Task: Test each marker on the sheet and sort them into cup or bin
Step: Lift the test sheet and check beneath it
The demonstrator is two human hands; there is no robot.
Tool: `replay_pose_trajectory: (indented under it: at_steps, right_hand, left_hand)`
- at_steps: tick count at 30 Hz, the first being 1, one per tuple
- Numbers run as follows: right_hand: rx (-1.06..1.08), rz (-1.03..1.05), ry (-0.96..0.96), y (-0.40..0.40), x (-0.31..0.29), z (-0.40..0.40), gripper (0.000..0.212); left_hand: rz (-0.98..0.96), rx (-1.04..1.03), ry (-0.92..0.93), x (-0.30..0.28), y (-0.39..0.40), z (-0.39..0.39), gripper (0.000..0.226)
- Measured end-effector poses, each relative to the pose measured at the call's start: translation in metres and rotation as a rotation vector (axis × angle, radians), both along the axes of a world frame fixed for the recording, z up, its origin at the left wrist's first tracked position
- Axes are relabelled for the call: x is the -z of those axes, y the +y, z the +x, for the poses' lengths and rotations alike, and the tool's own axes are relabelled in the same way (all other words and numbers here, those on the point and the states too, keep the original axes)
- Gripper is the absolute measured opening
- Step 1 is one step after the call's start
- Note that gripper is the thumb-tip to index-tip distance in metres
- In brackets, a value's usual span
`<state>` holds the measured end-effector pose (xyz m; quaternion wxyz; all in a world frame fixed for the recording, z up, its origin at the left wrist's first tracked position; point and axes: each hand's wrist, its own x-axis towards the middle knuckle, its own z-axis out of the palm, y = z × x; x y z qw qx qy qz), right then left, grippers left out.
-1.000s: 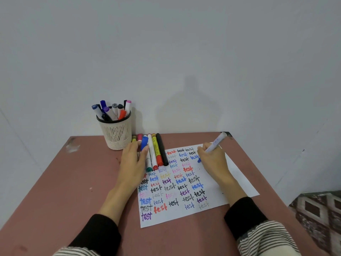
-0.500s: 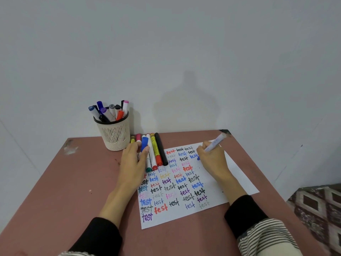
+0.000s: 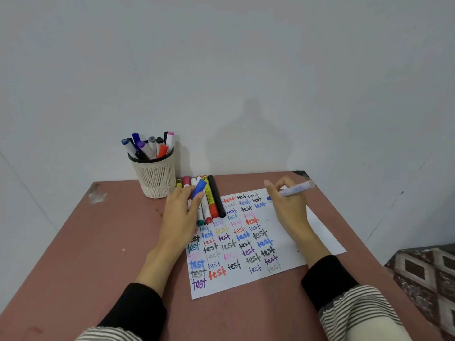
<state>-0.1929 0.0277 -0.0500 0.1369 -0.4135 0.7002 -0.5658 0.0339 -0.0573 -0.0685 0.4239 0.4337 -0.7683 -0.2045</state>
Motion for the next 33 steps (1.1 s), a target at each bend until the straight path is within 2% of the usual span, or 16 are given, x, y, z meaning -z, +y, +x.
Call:
replay_pose_trajectory:
  at_steps: [5, 8, 10, 17, 21, 24, 29, 33]
  right_hand:
    - [-0.090, -0.041, -0.076, 0.004, -0.006, 0.006, 0.023]
    - [-0.179, -0.108, -0.253, 0.003, -0.008, 0.009, 0.008]
    - [-0.277, -0.145, -0.387, 0.003, -0.010, 0.013, 0.015]
    - [-0.478, -0.119, -0.633, 0.002, -0.014, 0.034, 0.021]
    - [-0.542, -0.064, -0.628, 0.000, -0.013, 0.043, 0.021]
    - [-0.565, -0.046, -0.643, -0.001, -0.013, 0.046, 0.011]
    - [-0.536, -0.037, -0.606, -0.003, -0.013, 0.047, 0.025]
    - [-0.516, -0.067, -0.607, -0.001, -0.010, 0.049, 0.027]
  left_hand:
    - [-0.001, 0.031, -0.002, -0.003, 0.004, -0.001, 0.027]
    - [0.004, 0.044, 0.002, -0.006, 0.007, -0.001, 0.031]
    - [0.000, 0.059, -0.001, -0.006, 0.009, -0.001, 0.031]
    - [-0.018, 0.121, -0.020, -0.007, 0.010, -0.004, 0.030]
    - [0.012, 0.202, -0.009, -0.008, 0.013, -0.006, 0.031]
    - [0.026, 0.248, -0.032, -0.009, 0.015, -0.007, 0.030]
    - [0.067, 0.255, 0.059, -0.014, 0.019, -0.008, 0.014]
    - [0.076, 0.236, 0.076, -0.011, 0.023, -0.011, 0.013]
